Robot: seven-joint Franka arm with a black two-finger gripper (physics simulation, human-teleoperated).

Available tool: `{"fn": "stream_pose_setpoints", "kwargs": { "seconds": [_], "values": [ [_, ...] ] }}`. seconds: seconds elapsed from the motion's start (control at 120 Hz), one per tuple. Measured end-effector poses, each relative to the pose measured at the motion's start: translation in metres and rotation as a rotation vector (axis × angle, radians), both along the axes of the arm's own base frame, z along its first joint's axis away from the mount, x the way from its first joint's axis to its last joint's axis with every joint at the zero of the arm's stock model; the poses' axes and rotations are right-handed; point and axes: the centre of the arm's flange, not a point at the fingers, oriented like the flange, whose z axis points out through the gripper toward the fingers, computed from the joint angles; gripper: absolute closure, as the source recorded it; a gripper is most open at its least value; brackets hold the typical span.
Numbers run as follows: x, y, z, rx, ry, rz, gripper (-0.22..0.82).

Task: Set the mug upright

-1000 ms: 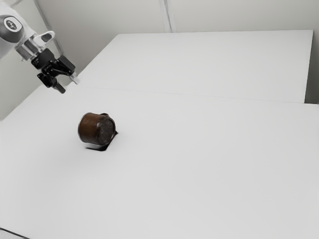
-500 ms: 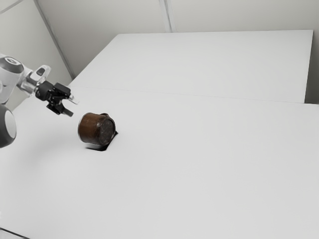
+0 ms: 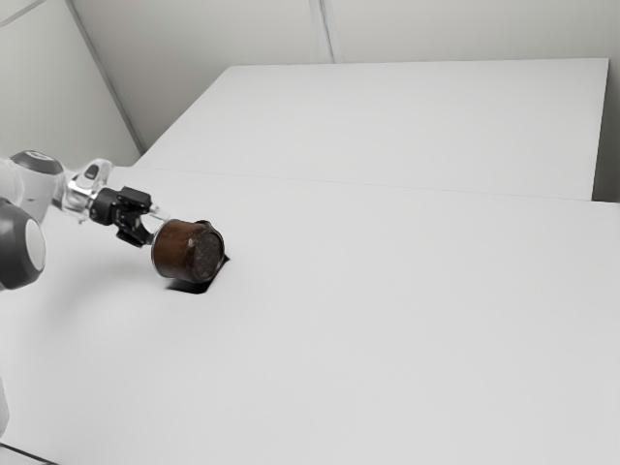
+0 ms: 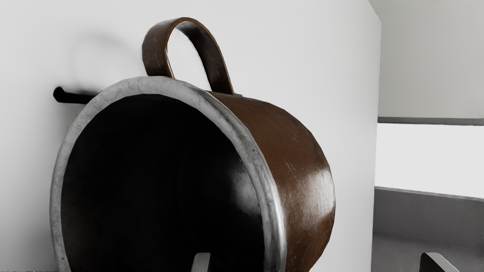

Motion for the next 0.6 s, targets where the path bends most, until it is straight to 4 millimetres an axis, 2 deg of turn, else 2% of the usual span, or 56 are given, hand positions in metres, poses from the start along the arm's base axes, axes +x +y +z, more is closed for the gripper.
{"fn": "stream_pose_setpoints", "kwargs": {
  "seconds": [0.108, 0.2, 0.392, 0.483, 0.6],
  "values": [
    [-0.006, -0.008, -0.014, -0.072, 0.002, 0.018, 0.00],
    [-0.006, -0.013, -0.015, -0.102, -0.010, 0.020, 0.01],
    [-0.005, -0.014, -0.012, -0.123, -0.030, 0.016, 0.49],
    [-0.005, -0.015, -0.012, -0.126, -0.037, 0.013, 0.61],
    [-0.005, -0.016, -0.009, -0.128, -0.046, 0.008, 0.70]
  ]
}}
